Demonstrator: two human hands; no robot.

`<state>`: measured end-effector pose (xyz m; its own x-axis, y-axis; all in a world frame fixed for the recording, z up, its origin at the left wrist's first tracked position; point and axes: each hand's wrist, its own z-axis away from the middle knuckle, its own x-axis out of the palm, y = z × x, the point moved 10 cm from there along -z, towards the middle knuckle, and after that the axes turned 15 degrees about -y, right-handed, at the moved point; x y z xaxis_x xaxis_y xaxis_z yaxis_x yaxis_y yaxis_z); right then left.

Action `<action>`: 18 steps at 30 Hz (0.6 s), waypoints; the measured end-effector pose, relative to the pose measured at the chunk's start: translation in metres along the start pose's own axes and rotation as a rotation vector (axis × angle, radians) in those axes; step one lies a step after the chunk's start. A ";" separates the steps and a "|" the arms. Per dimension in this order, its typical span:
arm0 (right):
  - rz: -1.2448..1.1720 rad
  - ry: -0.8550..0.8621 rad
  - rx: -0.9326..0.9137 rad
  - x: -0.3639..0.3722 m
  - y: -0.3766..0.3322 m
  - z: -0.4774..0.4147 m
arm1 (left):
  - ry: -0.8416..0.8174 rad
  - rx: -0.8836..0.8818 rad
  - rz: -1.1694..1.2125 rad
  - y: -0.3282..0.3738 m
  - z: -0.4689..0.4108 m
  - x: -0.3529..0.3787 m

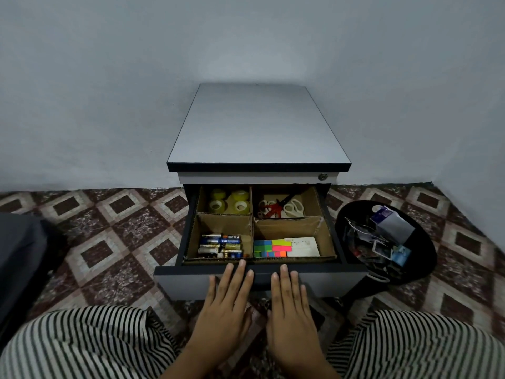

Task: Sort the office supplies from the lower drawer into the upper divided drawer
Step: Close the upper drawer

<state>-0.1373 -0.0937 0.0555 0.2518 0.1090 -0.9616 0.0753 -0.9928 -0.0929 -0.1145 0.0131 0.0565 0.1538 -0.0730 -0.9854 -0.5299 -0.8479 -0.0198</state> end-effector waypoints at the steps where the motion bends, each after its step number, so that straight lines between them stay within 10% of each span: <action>1: -0.003 -0.013 0.002 0.001 0.001 -0.001 | 0.002 0.002 0.000 0.000 -0.001 0.000; 18: 0.033 -0.296 -0.019 0.020 0.017 -0.094 | -0.112 0.034 -0.058 -0.045 -0.087 0.013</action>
<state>-0.0405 -0.1040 0.0587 -0.0379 0.0550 -0.9978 0.0908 -0.9942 -0.0582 -0.0161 0.0048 0.0593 0.0921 0.0363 -0.9951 -0.5509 -0.8306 -0.0813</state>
